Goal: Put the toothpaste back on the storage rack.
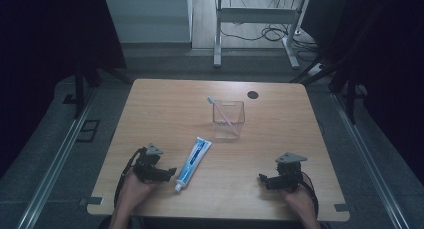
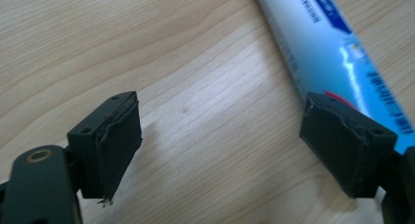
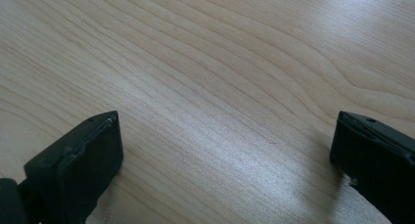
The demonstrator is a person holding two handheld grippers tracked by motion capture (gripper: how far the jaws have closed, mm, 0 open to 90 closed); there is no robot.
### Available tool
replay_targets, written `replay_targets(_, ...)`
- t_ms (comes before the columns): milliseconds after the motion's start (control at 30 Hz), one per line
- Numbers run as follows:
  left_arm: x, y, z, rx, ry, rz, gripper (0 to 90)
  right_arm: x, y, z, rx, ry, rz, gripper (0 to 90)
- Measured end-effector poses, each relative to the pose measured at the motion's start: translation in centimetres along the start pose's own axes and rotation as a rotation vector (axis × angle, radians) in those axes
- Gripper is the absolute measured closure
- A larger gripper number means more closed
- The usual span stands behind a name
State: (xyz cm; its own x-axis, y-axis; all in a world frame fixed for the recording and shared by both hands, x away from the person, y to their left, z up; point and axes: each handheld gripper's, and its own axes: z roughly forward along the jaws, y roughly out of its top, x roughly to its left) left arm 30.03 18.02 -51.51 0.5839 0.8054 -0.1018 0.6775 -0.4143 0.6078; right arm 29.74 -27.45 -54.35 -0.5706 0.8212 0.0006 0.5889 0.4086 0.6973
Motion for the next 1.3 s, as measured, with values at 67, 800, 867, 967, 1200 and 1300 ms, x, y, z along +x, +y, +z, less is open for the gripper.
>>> replay_targets(67, -0.2, 0.4, 0.0, 0.017, -0.005, 0.012, 16.4, 0.0, 0.0, 0.0, 0.000, 0.000, 0.000, 0.0)
replay_targets(800, -2.4, 4.9, 1.1, 0.139, -0.059, 0.077, 21.7, 0.0, 0.0, 0.0, 0.001, -0.002, 0.001, 0.0)
replay_targets(867, -2.5, 5.0, 1.2, 0.142, -0.064, 0.082, 22.3, 0.0, 0.0, 0.0, 0.001, -0.001, 0.003, 0.0)
replay_targets(967, -2.8, 5.3, 1.5, 0.149, -0.076, 0.091, 22.9, 0.0, 0.0, 0.0, 0.001, -0.001, 0.003, 0.0)
replay_targets(1200, -3.7, 6.2, 2.7, 0.199, -0.082, 0.107, 26.0, 0.0, 0.0, 0.0, -0.001, -0.001, 0.000, 0.0)
replay_targets(1300, -4.0, 6.7, 3.2, 0.229, -0.074, 0.114, 26.7, 0.0, 0.0, 0.0, 0.000, -0.001, 0.001, 0.0)
